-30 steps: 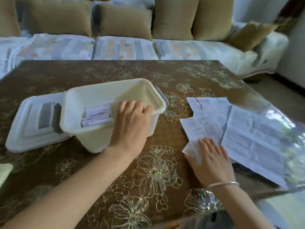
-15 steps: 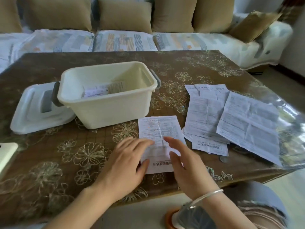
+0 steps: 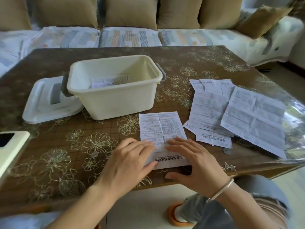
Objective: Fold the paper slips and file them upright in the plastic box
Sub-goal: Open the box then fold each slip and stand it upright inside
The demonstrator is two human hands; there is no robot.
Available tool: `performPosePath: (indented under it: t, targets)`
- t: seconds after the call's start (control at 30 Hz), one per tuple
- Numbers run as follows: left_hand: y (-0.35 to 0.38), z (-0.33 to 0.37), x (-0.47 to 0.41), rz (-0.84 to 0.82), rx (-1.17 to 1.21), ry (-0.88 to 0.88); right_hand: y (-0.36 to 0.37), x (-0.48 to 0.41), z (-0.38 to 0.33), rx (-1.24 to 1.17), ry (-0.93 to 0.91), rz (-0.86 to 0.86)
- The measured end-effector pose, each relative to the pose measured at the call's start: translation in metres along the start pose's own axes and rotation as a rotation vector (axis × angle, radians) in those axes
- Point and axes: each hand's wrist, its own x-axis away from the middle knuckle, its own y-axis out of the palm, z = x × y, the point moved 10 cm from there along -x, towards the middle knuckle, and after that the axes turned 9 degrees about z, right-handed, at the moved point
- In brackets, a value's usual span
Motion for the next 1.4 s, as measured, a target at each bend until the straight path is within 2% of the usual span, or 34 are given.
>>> performPosePath:
  t: [0.2,0.3,0.43,0.57,0.7,0.83,1.0,1.17,1.27,1.4]
  targets:
    - [-0.011,-0.002,0.004,0.043,0.059,-0.081,-0.011,0.007,-0.015,0.028,-0.128,0.14]
    - [-0.016,-0.008,0.007,0.049,0.164,-0.158,-0.019,0.009,-0.023,0.026,-0.171,0.237]
    - [-0.017,-0.017,0.012,0.065,0.286,-0.215,-0.028,0.002,-0.025,-0.005,-0.063,0.309]
    - [-0.026,-0.021,0.021,0.158,0.206,-0.24,-0.022,-0.006,-0.017,-0.125,0.047,0.254]
    - [-0.033,-0.027,0.032,0.199,0.343,-0.359,-0.019,-0.012,-0.014,-0.372,0.123,0.188]
    - [-0.039,-0.038,0.027,0.247,0.348,-0.451,-0.015,-0.016,0.006,-0.579,0.334,0.224]
    - [-0.03,-0.048,0.022,0.199,0.104,-0.54,0.004,-0.017,0.02,-0.452,0.419,0.22]
    - [-0.032,-0.04,0.026,0.259,-0.141,-0.49,-0.004,-0.022,0.0,-0.106,0.274,0.345]
    - [-0.029,-0.047,0.029,0.236,-0.167,-0.503,0.001,-0.023,-0.007,0.0,0.204,0.359]
    - [-0.025,-0.051,0.033,0.243,-0.096,-0.575,0.006,-0.024,-0.009,0.019,0.162,0.339]
